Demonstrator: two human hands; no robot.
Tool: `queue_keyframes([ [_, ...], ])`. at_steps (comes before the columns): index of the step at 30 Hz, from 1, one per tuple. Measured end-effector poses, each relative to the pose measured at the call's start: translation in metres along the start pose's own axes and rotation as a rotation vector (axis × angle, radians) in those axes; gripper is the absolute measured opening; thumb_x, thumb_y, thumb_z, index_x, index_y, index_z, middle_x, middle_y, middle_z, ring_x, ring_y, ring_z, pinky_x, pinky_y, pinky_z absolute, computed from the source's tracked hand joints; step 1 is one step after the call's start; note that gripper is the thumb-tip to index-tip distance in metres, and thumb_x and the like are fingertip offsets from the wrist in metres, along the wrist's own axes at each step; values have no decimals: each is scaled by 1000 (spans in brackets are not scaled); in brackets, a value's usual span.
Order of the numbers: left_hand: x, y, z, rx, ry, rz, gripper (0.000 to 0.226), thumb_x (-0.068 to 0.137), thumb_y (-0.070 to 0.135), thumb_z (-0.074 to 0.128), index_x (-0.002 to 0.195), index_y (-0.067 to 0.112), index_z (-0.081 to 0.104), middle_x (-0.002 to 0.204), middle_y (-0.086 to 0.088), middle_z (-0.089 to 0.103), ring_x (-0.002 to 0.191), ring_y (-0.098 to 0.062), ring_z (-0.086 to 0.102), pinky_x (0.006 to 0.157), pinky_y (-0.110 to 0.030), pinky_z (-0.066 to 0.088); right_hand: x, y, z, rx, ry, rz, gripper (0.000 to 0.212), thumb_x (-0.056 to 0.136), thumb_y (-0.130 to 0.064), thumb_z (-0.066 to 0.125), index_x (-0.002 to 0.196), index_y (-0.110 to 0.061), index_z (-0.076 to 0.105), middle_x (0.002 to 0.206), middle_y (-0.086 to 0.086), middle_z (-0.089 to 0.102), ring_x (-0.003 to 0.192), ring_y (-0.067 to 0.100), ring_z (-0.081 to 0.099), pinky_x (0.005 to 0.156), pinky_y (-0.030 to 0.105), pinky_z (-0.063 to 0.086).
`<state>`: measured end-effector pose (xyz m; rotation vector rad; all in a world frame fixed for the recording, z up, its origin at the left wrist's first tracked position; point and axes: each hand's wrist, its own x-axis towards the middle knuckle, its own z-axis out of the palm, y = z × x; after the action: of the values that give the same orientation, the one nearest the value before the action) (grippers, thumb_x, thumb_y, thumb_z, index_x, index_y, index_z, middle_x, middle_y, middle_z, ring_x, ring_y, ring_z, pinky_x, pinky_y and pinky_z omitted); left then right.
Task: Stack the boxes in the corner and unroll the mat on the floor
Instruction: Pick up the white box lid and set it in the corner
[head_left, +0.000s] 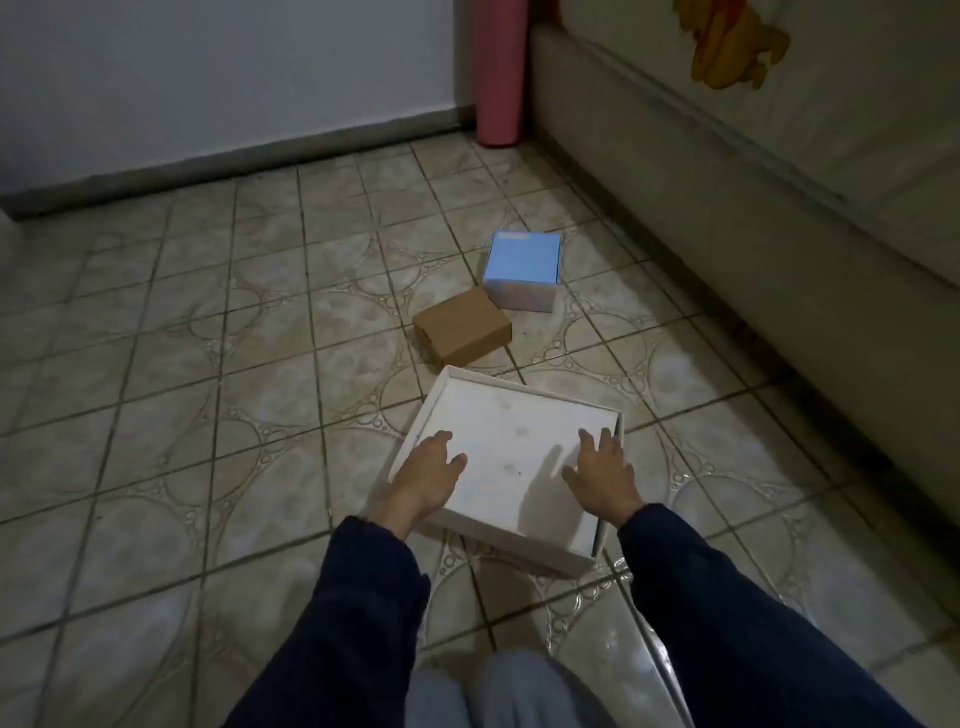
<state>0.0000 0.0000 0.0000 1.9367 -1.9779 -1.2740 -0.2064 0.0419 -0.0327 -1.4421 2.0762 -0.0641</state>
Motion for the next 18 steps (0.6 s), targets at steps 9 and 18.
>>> queue_keyframes([
  [9, 28, 1, -1, 23, 22, 25, 54, 100, 26, 41, 148, 10, 24, 155, -9, 27, 142, -25, 29, 116, -35, 26, 11, 4, 9, 110, 62, 94, 65, 96, -22, 42, 148, -8, 5, 156, 21, -3, 146, 36, -1, 115, 56, 10],
  [18, 93, -19, -7, 239, 78, 25, 64, 99, 26, 41, 151, 10, 8, 160, -8, 11, 147, -25, 13, 119, -39, 16, 51, -3, 26, 402, 246, 299, 83, 92, -18, 53, 149, -10, -6, 158, 18, -4, 146, 34, 3, 116, 54, 17],
])
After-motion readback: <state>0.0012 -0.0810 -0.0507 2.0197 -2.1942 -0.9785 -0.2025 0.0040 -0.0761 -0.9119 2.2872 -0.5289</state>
